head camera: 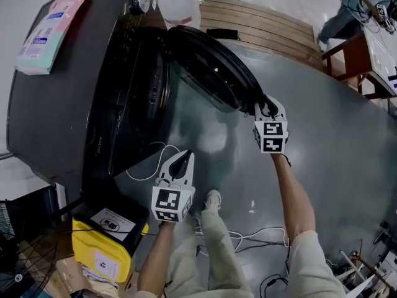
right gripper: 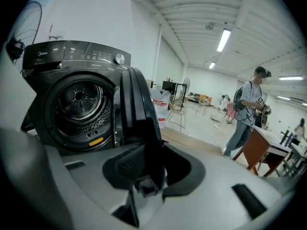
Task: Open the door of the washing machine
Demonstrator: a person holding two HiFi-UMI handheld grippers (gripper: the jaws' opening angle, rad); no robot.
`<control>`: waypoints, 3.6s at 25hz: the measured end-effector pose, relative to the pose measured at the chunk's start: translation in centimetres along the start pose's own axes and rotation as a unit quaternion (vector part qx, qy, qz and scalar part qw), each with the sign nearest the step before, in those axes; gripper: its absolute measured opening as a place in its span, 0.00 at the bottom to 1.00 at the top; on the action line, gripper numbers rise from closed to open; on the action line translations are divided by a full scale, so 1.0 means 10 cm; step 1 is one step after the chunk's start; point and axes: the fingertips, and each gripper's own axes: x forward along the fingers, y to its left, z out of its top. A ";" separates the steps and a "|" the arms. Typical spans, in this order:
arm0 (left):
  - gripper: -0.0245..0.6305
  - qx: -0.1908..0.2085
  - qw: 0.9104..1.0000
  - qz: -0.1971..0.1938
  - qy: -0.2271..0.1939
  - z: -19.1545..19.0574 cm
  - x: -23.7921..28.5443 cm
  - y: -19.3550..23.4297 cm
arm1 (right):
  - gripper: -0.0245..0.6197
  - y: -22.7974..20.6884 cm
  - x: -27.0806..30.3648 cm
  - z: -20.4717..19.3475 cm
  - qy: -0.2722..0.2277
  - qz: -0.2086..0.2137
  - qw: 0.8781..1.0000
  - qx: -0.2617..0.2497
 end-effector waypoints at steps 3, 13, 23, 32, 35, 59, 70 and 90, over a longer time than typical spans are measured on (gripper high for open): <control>0.05 0.003 1.000 -0.004 0.002 0.04 0.14 -0.02 | 0.21 -0.13 0.07 0.03 -0.002 -0.002 1.000 -0.005; 0.05 0.005 1.000 -0.019 0.009 0.03 0.30 -0.11 | 0.21 -0.55 0.32 0.14 0.010 -0.023 0.999 -0.040; 0.05 0.003 1.000 -0.015 0.004 0.09 0.25 -0.06 | 0.28 -0.59 0.28 0.02 0.034 -0.031 0.998 -0.031; 0.05 0.003 1.000 -0.006 -0.004 0.12 0.11 0.02 | 0.17 -0.27 -0.23 -0.09 -0.003 -0.023 1.000 0.010; 0.05 0.012 1.000 -0.004 -0.008 0.14 0.02 0.01 | 0.12 -0.07 -0.46 -0.11 -0.014 -0.014 1.000 0.014; 0.05 -0.015 0.998 0.055 -0.033 0.04 -1.31 0.30 | 0.04 1.60 -2.11 0.42 -0.096 0.071 0.991 0.064; 0.05 -0.019 0.996 0.072 -0.057 0.50 -2.09 0.41 | 0.04 2.05 -2.66 1.16 -0.117 0.092 0.988 0.049; 0.05 0.011 0.989 0.106 -0.101 1.48 -3.34 0.34 | 0.04 2.13 -3.86 2.27 -0.163 0.088 0.982 0.035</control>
